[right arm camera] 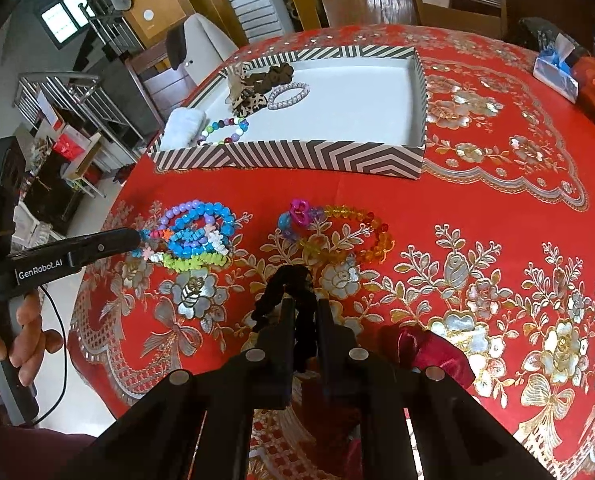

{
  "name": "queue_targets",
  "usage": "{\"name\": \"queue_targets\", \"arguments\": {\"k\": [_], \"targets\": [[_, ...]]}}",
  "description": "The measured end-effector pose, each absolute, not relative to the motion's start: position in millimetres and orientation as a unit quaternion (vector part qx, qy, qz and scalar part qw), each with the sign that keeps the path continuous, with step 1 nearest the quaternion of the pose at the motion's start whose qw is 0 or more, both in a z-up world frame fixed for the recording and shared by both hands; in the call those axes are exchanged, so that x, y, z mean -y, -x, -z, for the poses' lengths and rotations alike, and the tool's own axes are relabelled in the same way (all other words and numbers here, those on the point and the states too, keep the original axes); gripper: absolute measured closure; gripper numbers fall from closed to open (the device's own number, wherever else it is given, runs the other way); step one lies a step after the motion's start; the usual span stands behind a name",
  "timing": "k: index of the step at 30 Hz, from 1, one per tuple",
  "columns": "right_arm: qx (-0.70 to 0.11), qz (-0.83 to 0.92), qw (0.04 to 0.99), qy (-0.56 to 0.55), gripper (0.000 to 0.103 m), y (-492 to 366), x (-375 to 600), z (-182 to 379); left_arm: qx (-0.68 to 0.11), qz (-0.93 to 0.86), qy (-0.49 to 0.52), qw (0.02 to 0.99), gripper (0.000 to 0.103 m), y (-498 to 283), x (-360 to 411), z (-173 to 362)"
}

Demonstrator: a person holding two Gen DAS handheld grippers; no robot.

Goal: Organize jewelry
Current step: 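Close right gripper on black scrunchie while left gripper grasps blue bead bracelet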

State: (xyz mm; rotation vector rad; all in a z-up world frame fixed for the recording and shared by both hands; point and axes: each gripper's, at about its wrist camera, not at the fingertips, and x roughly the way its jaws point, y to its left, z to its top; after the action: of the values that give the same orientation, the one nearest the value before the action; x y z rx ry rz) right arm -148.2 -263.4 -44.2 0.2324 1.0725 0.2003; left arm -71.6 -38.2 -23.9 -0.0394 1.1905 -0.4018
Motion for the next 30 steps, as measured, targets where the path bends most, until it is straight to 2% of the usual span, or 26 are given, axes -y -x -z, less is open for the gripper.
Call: {"name": "queue_targets", "arguments": {"k": [17, 27, 29, 30], "targets": [[-0.477, -0.125, 0.864, -0.100, 0.094, 143.4, 254.8, 7.6, -0.514, 0.199, 0.011, 0.834, 0.093, 74.0, 26.3, -33.9], [-0.482, -0.119, 0.862, -0.105, 0.093, 140.4, 267.5, 8.8, -0.486, 0.182, 0.019, 0.855, 0.093, 64.8, 11.9, -61.6], [-0.510, -0.097, 0.851, -0.077, 0.085, 137.2, 266.8, 24.2, -0.484, 0.182, 0.021, 0.856, 0.092, 64.0, 10.5, -64.0], [-0.519, -0.092, 0.847, -0.066, 0.065, 136.5, 266.0, 30.9, -0.484, 0.182, 0.023, 0.856, 0.093, 63.1, 10.1, -64.6]]}}
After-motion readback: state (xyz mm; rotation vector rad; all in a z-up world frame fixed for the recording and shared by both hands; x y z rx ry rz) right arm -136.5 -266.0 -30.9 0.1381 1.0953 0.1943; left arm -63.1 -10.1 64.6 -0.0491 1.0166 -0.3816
